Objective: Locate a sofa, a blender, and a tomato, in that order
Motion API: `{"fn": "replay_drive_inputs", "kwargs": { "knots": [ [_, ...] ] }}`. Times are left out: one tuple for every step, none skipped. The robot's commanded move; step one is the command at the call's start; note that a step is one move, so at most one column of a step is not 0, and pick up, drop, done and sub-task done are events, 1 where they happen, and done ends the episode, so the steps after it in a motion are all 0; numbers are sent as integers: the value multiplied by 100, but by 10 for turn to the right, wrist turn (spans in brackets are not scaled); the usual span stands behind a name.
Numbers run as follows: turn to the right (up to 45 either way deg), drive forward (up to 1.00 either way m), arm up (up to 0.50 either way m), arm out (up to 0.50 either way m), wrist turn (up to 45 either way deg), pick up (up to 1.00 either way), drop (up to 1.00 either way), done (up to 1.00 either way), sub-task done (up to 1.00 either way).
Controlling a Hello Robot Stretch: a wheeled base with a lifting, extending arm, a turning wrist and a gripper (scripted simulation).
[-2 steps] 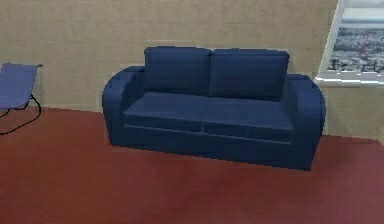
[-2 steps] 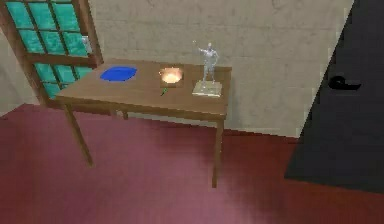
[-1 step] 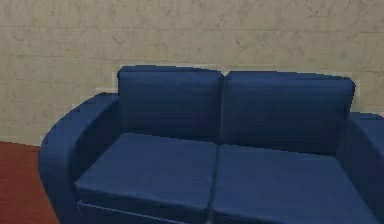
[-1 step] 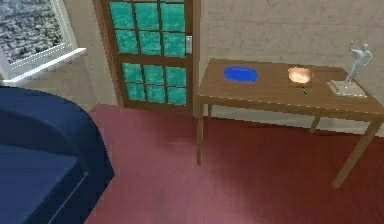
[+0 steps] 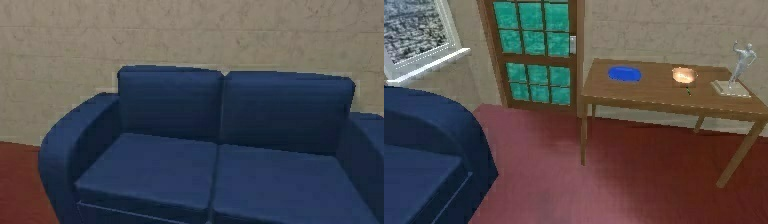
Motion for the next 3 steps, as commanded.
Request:
{"fn": "replay_drive_inputs", "kwargs": {
  "knots": [
    [-450,0,0,0,0,0,0,0,0],
    [-450,0,0,0,0,0,0,0,0],
    [-120,0,0,0,0,0,0,0,0]
  ]
}}
